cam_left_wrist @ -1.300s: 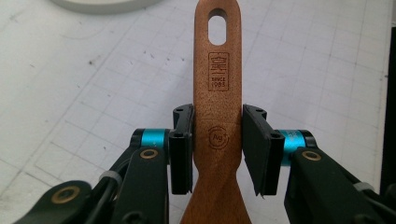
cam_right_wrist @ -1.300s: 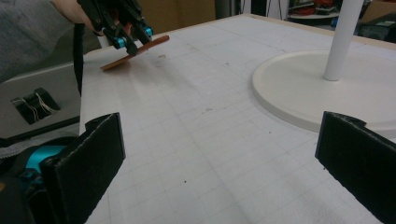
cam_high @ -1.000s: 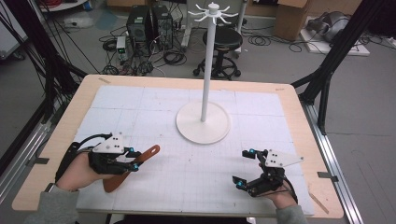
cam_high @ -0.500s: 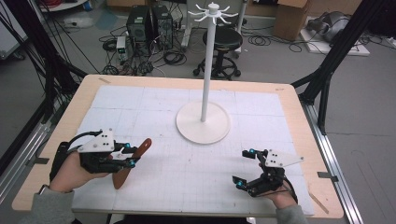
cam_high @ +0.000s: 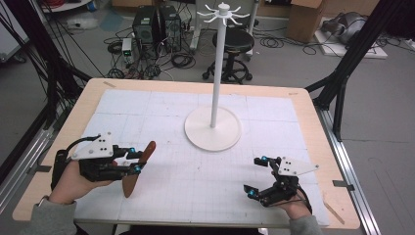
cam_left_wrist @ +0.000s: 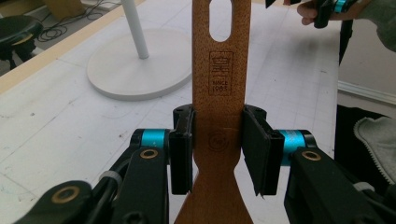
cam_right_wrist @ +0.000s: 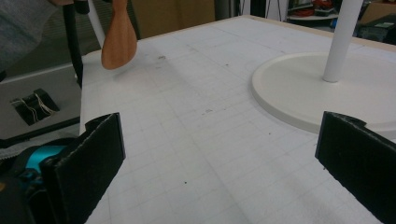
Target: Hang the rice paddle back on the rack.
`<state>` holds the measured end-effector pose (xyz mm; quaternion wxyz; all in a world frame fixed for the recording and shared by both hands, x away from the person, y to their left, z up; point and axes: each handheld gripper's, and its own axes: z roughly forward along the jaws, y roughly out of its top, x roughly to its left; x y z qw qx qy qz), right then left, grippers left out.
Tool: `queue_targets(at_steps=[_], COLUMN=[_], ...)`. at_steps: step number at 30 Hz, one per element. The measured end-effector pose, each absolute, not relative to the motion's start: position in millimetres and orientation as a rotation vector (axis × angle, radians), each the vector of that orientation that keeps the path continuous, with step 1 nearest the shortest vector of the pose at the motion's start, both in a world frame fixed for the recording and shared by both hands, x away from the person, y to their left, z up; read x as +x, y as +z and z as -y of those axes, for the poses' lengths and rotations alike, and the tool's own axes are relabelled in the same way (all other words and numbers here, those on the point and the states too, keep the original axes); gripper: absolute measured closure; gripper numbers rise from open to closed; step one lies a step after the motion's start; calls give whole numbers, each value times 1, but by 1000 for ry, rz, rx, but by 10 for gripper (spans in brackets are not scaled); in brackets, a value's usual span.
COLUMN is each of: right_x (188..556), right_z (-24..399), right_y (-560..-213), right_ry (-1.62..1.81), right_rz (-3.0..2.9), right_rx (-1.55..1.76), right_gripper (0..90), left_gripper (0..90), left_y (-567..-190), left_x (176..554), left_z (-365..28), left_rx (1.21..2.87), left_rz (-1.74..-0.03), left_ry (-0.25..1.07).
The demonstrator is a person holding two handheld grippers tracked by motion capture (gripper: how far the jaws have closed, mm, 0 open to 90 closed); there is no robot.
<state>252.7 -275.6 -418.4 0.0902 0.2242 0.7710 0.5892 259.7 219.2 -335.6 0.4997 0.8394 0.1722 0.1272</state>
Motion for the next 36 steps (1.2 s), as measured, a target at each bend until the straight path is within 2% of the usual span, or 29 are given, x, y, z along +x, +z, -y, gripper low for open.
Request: queue_targets(at_steps=[19, 29, 36], right_x=[256, 257, 257], right_z=[276, 276, 276], right_y=[-419, -419, -419], right_ry=[1774, 1784, 1791], right_rz=[-2289, -2293, -2286], right_rx=[679, 675, 675], right_gripper=[0, 0, 0], left_gripper=[652, 652, 652], left_y=[-324, -300, -280], left_x=[273, 296, 305], left_z=[-219, -215, -211], left_rx=[1855, 1866, 1845], left_rz=[-478, -485, -459], left_ry=[270, 228, 267])
